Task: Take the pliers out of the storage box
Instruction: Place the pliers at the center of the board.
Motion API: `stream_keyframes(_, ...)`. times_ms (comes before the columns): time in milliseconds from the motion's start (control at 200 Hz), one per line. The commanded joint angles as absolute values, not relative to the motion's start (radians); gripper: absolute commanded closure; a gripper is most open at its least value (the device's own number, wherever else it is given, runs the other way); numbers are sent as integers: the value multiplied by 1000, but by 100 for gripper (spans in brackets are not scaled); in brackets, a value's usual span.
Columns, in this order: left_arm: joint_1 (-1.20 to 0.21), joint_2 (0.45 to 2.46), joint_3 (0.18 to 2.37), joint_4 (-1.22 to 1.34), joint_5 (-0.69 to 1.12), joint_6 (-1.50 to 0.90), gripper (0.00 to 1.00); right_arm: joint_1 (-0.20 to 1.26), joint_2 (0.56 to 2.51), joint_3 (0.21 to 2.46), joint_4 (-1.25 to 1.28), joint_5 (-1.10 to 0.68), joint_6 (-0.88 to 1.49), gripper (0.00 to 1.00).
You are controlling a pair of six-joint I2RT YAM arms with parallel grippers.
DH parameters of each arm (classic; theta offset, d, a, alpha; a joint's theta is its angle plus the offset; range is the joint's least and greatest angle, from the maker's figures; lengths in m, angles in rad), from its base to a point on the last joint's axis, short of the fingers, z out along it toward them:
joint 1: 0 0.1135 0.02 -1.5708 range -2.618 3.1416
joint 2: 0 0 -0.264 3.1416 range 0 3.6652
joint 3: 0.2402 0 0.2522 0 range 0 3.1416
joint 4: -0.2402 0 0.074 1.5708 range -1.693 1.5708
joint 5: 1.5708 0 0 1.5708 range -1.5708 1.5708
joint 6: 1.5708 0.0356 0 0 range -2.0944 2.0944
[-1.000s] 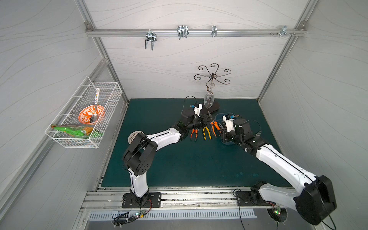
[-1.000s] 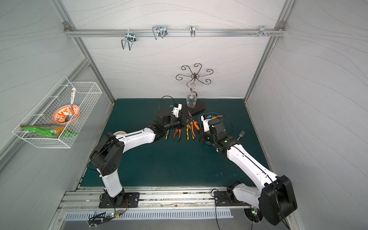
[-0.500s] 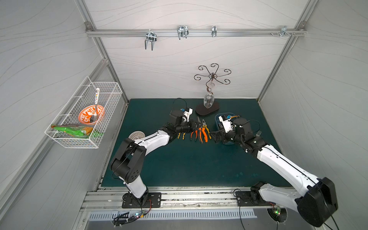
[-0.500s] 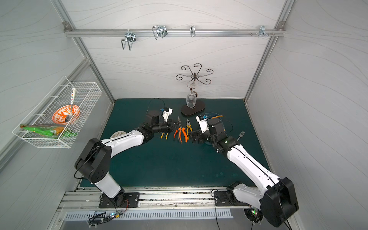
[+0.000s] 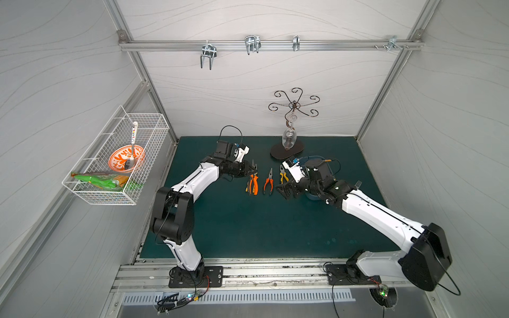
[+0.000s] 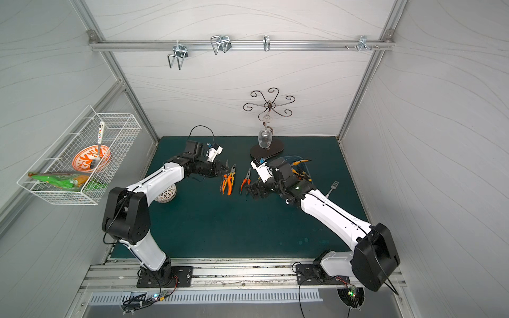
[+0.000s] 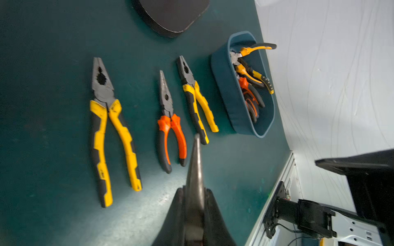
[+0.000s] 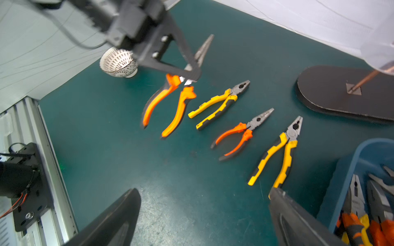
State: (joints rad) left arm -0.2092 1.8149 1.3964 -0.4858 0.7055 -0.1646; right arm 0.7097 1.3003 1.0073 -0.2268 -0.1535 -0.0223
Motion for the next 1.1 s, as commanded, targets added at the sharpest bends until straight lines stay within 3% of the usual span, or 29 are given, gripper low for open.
stream_keyframes(0,-164,1915,1530,-669,766,-4,100,728,1306,1019,-238,-153,-40,1)
stream_keyframes(490,-97,2317,2051,-1030,664,128,100,735,1328,1002,-187,-165,8,1)
stream_keyframes(1095,-76,2473,2115,-998,675,-35,100,734,1378,1040,-255,8,-7,1)
